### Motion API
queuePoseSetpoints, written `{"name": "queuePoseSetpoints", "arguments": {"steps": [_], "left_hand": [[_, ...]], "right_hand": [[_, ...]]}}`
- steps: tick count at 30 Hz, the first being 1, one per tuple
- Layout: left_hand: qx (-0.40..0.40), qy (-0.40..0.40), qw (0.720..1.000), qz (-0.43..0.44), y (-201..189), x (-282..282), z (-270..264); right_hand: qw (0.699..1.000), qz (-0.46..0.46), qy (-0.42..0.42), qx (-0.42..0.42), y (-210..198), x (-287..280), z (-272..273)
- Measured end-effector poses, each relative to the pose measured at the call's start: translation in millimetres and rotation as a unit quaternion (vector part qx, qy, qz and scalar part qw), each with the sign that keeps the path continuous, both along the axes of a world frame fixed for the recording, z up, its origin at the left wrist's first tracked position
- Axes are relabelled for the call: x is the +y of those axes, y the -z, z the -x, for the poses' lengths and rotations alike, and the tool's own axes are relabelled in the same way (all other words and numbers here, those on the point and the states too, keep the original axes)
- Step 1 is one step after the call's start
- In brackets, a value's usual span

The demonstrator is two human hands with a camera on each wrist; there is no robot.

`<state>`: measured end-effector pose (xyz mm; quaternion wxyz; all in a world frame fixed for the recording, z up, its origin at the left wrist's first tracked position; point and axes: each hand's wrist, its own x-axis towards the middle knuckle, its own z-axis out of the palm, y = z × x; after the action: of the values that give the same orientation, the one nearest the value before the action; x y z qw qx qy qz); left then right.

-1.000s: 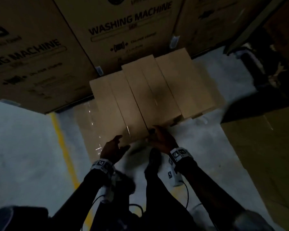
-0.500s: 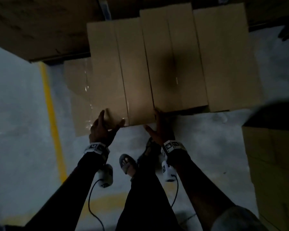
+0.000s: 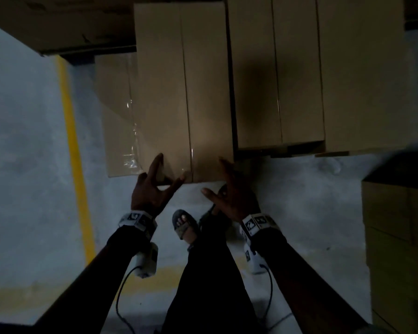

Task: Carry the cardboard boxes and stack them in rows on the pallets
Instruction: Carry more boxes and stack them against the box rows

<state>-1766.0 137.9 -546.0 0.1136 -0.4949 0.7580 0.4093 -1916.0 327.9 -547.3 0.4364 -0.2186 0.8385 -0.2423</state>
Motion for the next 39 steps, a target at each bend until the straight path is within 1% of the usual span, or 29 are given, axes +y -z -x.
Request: {"name": "queuePoseSetpoints", "arguments": {"steps": [4,7,8,11,13,15,18,21,23,27,30,34,35,37,39], "left_hand": [[-0.005,0.03,0.999,-0.019,9.8,23.1,-33.2],[-0.001,0.039,0.999,-0.015,18.4,25.4,-41.0],[0.0,0.044,0.999,-0.017,23.8,21.5,-39.8],[-0.017,0.054,0.998,-0.025,35.5,1.8,-22.2],[-0.007,0.049,0.999,-0.017,39.9,-12.8,-8.2],[-0.006,0.056,0.998,-0.002,43.2,-22.5,0.3],[-0.012,0.077,0.997,0.018,46.3,-25.4,2.9],[-0.024,0.082,0.994,0.062,38.2,-23.7,4.7],[-0.022,0.082,0.992,0.095,24.8,-24.0,2.9],[-0.014,0.067,0.987,0.144,-15.9,-31.7,2.1],[-0.033,0.061,0.986,0.15,-57.5,-42.0,2.8],[-0.009,0.06,0.982,0.177,-124.6,-51.7,-8.6],[-0.003,0.057,0.981,0.186,-142.4,-52.4,-11.2],[0.009,0.038,0.979,0.199,-181.9,-49.6,-15.8],[0.026,0.009,0.979,0.203,-220.8,-43.7,-18.7]], "right_hand": [[0.999,-0.035,-0.009,0.009,-10.1,15.9,-9.2],[0.995,-0.078,-0.059,0.032,-10.2,15.4,-0.5],[0.993,-0.087,-0.067,0.039,-3.0,12.8,4.4],[0.997,-0.051,-0.06,0.023,18.9,-6.3,19.6],[0.999,-0.026,-0.039,0.013,30.9,-23.0,27.5],[0.999,-0.021,-0.023,0.03,36.8,-35.6,33.5],[0.998,-0.021,-0.017,0.057,38.0,-42.1,33.4],[0.997,-0.019,-0.01,0.071,25.1,-44.2,29.9],[0.996,-0.02,-0.001,0.084,10.0,-47.7,26.0],[0.997,0.006,0.039,0.061,-31.1,-51.2,16.2],[0.997,0.013,0.049,0.06,-68.0,-54.5,11.4],[0.996,0.045,0.054,0.055,-129.6,-63.3,2.2],[0.995,0.049,0.053,0.064,-147.0,-64.7,0.7],[0.992,0.049,0.036,0.114,-188.6,-68.8,0.2],[0.986,0.04,-0.005,0.16,-230.7,-74.2,4.7]]}}
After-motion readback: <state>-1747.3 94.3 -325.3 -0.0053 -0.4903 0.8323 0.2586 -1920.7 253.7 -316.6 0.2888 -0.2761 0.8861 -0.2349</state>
